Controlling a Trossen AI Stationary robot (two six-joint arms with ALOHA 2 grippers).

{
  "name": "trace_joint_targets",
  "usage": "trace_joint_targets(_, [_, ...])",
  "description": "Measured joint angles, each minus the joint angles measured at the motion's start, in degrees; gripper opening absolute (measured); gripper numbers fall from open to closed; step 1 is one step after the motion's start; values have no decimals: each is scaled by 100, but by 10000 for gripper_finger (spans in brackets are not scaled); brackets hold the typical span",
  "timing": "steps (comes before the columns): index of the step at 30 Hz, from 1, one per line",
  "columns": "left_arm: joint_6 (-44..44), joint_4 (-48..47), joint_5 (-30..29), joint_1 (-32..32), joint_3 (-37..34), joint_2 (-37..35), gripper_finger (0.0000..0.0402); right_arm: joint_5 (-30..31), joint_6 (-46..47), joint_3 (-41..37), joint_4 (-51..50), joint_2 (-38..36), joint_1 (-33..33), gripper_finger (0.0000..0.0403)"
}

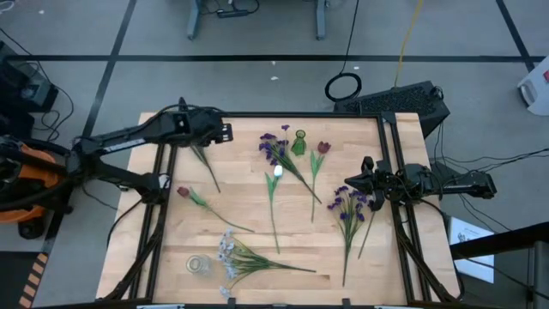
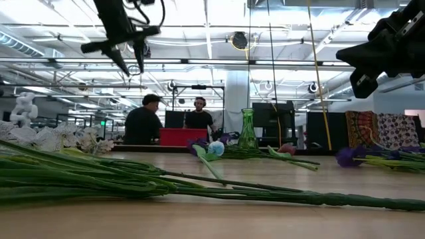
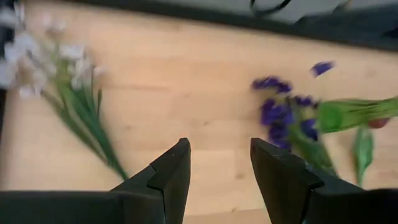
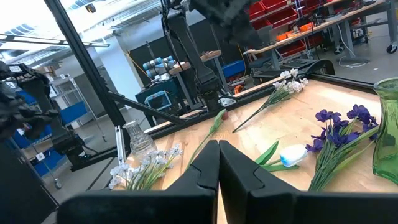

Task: Sort flowers into vase by color
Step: Put the top white flowers into the transparent flower vase

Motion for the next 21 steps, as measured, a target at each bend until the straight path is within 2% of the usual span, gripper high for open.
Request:
trace_joint_targets(12, [-47,-798,429,560,-86,824,172,1,1,0,1,0,-1,0])
trace_joint_targets(21, [1116,-1062,597,1524,-193,1385,173,1,0,0,0,0,0,0])
